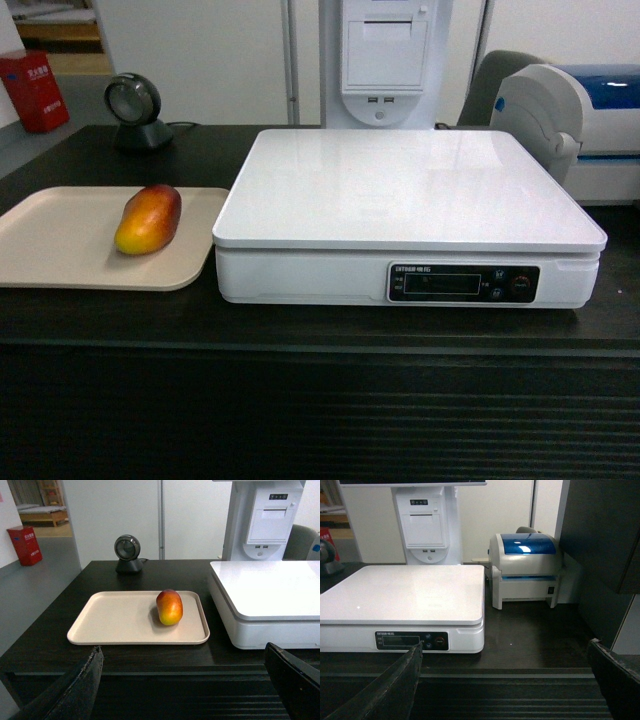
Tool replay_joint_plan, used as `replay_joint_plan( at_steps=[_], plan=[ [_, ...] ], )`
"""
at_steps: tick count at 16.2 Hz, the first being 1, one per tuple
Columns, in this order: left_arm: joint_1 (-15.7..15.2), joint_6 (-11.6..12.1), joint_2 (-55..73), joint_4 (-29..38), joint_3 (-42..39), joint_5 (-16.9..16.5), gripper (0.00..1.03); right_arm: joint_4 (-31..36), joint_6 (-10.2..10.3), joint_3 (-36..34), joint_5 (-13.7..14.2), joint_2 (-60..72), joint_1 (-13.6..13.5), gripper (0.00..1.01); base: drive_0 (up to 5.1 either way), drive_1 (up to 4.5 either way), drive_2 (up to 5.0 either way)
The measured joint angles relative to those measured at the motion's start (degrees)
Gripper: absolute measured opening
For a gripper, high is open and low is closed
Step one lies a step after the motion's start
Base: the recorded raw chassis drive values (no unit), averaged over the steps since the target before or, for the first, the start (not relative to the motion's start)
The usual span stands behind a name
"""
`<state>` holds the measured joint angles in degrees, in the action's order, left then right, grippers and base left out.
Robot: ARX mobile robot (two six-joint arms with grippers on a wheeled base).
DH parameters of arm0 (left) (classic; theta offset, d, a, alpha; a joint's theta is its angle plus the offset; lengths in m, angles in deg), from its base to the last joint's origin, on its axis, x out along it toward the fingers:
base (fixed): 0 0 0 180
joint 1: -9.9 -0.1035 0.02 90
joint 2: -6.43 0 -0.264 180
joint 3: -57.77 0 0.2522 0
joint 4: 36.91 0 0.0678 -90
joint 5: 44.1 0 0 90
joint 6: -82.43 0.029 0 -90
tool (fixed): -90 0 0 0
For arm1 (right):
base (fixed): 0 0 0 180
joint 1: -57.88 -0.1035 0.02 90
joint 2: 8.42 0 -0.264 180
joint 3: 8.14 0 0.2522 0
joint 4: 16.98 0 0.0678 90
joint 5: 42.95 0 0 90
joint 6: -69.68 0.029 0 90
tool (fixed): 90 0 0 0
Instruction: Place dark red mango on scale at checkout
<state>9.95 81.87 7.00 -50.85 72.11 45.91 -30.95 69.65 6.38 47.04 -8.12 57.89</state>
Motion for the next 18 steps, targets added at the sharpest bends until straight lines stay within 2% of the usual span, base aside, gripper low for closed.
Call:
replay_joint_plan(
  at_steps=[3,4,5,6,7,8,9,10,11,12,13,16,18],
  plan=[
    [0.0,0.0,0.0,-0.1,0.0,0.2,0.98,0.0,0.0,0.0,0.0,0.0,0.0,0.98,0.0,0.00,0.0],
    [0.7,-0.2,0.2,-0.8,0.1,2.0,0.98,0.0,0.0,0.0,0.0,0.0,0.0,0.98,0.0,0.00,0.0],
    [1.9,-0.5,0.8,-1.6,0.4,5.3,0.98,0.0,0.0,0.0,0.0,0.0,0.0,0.98,0.0,0.00,0.0],
    [4.4,-1.0,2.6,-0.7,0.5,9.9,0.98,0.0,0.0,0.0,0.0,0.0,0.0,0.98,0.0,0.00,0.0],
    [6.0,-1.1,4.2,0.2,0.7,12.8,0.98,0.0,0.0,0.0,0.1,0.0,0.0,0.98,0.0,0.00,0.0],
    [8.0,-1.2,7.1,2.1,1.2,16.2,0.98,0.0,0.0,0.0,0.0,0.0,0.0,0.98,0.0,0.00,0.0],
    [8.7,-1.2,10.8,6.3,1.8,19.4,0.98,0.0,0.0,0.0,0.0,0.0,0.0,0.98,0.0,0.00,0.0],
    [8.3,-1.3,15.5,11.8,2.8,19.5,0.98,0.0,0.0,0.0,0.0,0.0,0.0,0.98,0.0,0.00,0.0],
    [8.0,-0.9,21.6,18.2,3.4,17.9,0.98,0.0,0.0,0.0,0.0,0.0,0.0,0.98,0.0,0.00,0.0],
    [6.4,-0.8,28.8,24.5,3.5,14.4,0.98,0.0,0.0,0.0,0.0,0.0,0.0,0.98,0.0,0.00,0.0],
    [5.2,-0.7,34.1,28.4,4.3,13.2,0.98,0.0,0.0,0.0,0.0,0.0,0.0,0.98,0.0,0.00,0.0],
    [-2.7,-0.7,52.2,42.5,10.0,2.4,0.98,0.0,0.0,0.0,0.0,0.0,0.0,0.98,0.0,0.00,0.0],
    [-7.5,-0.7,64.7,48.1,15.0,-4.0,0.98,0.0,0.0,0.0,0.0,0.0,0.0,0.98,0.0,0.00,0.0]
  ],
)
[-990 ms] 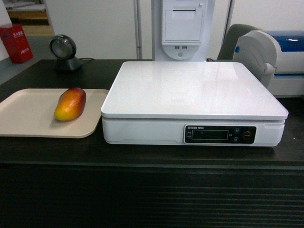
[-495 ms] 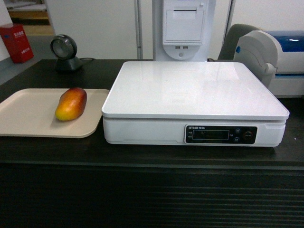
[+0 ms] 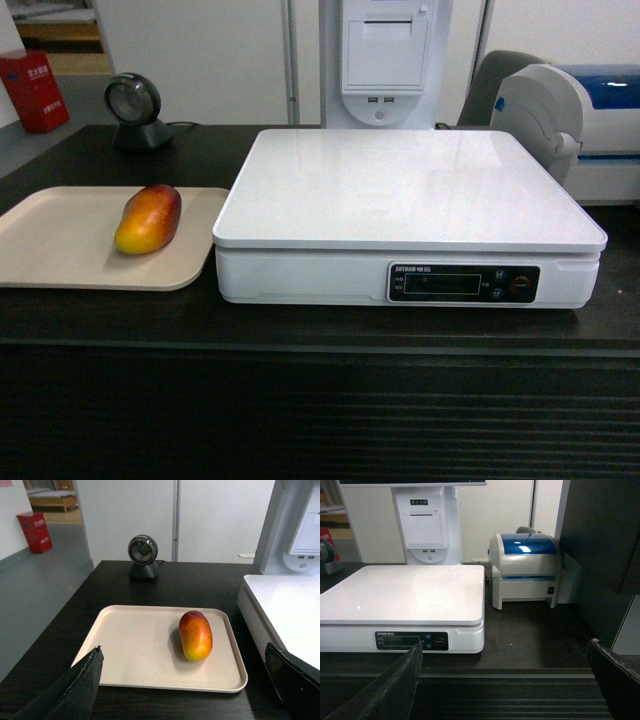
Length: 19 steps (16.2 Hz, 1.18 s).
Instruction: Place dark red mango on scale at checkout
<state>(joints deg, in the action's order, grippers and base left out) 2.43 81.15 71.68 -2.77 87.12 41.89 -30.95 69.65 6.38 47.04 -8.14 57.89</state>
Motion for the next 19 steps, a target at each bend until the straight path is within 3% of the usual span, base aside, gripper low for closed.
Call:
replay_joint_plan(
  at_steps=[3,8,13,19],
  plan=[
    [-4.9,0.0,15.3,0.9,10.5,-7.4,0.98,0.0,0.0,0.0,0.0,0.0,0.0,0.98,0.0,0.00,0.0],
    [-5.7,2.9,34.9,-8.6,32.9,-15.4,0.98,0.0,0.0,0.0,0.0,0.0,0.0,0.98,0.0,0.00,0.0],
    [-2.6,4.5,46.3,-18.0,47.5,-17.4,0.98,0.0,0.0,0.0,0.0,0.0,0.0,0.98,0.0,0.00,0.0],
    [1.4,5.9,53.0,-25.6,55.7,-18.8,0.98,0.0,0.0,0.0,0.0,0.0,0.0,0.98,0.0,0.00,0.0]
  ],
)
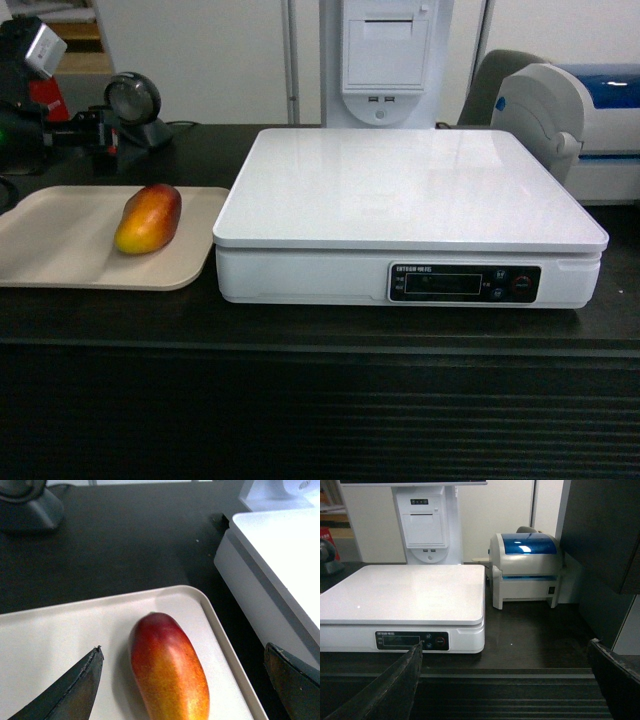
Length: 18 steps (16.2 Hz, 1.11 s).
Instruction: Place dark red mango on scale at checkout
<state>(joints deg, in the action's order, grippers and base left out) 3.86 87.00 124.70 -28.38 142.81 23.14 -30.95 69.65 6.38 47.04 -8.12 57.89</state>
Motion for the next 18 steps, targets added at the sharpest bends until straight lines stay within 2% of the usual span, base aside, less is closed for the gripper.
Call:
replay_joint_plan(
  at_steps=[4,8,18],
  plan=[
    [1.8,0.1,4.0,-3.8,4.4,1.2,0.98,0.0,0.0,0.0,0.0,0.0,0.0,0.98,0.0,0.00,0.0],
    [2.2,0.5,8.3,-6.6,9.1,3.4,0.98,0.0,0.0,0.0,0.0,0.0,0.0,0.98,0.0,0.00,0.0],
    [1.8,0.4,13.8,-11.2,14.5,2.7,0.98,0.0,0.0,0.0,0.0,0.0,0.0,0.98,0.0,0.00,0.0]
  ],
)
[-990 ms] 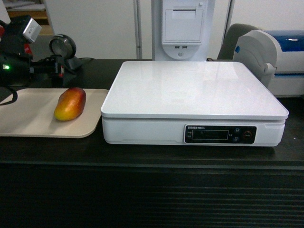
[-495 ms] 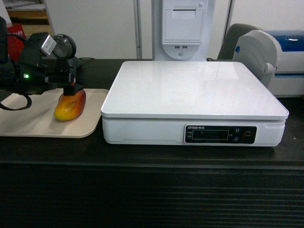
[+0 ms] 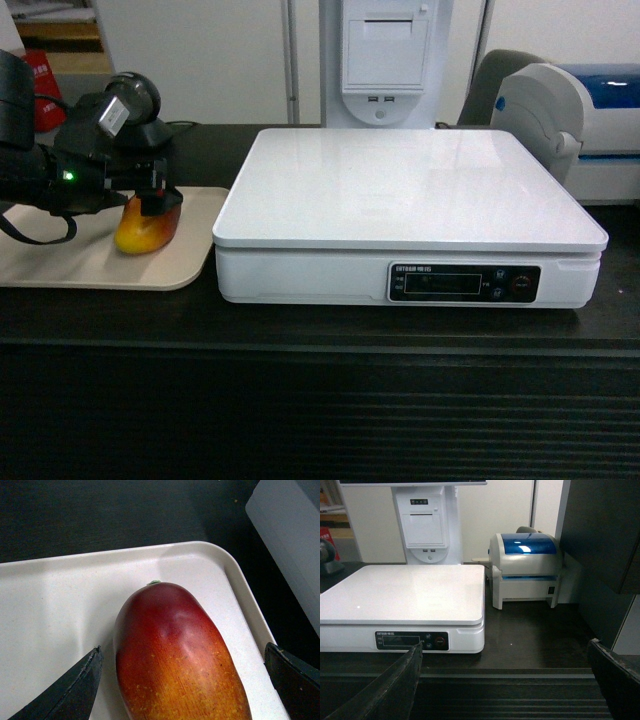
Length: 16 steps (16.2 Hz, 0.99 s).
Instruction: Place dark red mango on scale at checkout
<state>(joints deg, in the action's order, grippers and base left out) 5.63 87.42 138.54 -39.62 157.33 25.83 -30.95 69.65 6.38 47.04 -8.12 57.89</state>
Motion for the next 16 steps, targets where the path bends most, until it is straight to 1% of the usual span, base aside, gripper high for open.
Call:
replay_joint_plan(
  at_steps=[1,4,7,8,9,10,11,12,14,16],
  plan=[
    [0.0,0.1,0.5,-0.7,0.5,-0.1,0.98,0.0,0.0,0.0,0.0,0.0,0.0,0.98,0.0,0.00,0.0],
    [0.0,1.6,2.5,-2.3,2.3,0.6,0.98,0.0,0.0,0.0,0.0,0.0,0.0,0.98,0.0,0.00,0.0],
    [0.0,3.2,3.7,-3.3,2.4,0.6,0.98,0.0,0.0,0.0,0.0,0.0,0.0,0.98,0.0,0.00,0.0],
    [0.0,3.7,3.7,-3.3,2.4,0.6,0.92,0.0,0.0,0.0,0.0,0.0,0.0,0.98,0.0,0.00,0.0],
    [0.0,4.3,3.7,-3.3,2.4,0.3,0.81,0.0,0.0,0.0,0.0,0.0,0.0,0.98,0.0,0.00,0.0],
    [0.0,4.5,3.7,-3.4,2.4,0.2,0.72,0.0,0.0,0.0,0.0,0.0,0.0,0.98,0.0,0.00,0.0],
    [0.0,4.7,3.7,-3.3,2.3,0.1,0.66,0.0,0.0,0.0,0.0,0.0,0.0,0.98,0.0,0.00,0.0],
    [0.0,5.1,3.5,-2.9,1.9,0.2,0.63,0.0,0.0,0.0,0.0,0.0,0.0,0.98,0.0,0.00,0.0],
    [-0.2,6.0,2.0,-1.8,-0.5,0.8,0.62,0.0,0.0,0.0,0.0,0.0,0.0,0.98,0.0,0.00,0.0],
    [-0.5,5.9,-2.2,0.5,-5.4,0.5,0.61,0.0,0.0,0.0,0.0,0.0,0.0,0.98,0.0,0.00,0.0]
  ],
)
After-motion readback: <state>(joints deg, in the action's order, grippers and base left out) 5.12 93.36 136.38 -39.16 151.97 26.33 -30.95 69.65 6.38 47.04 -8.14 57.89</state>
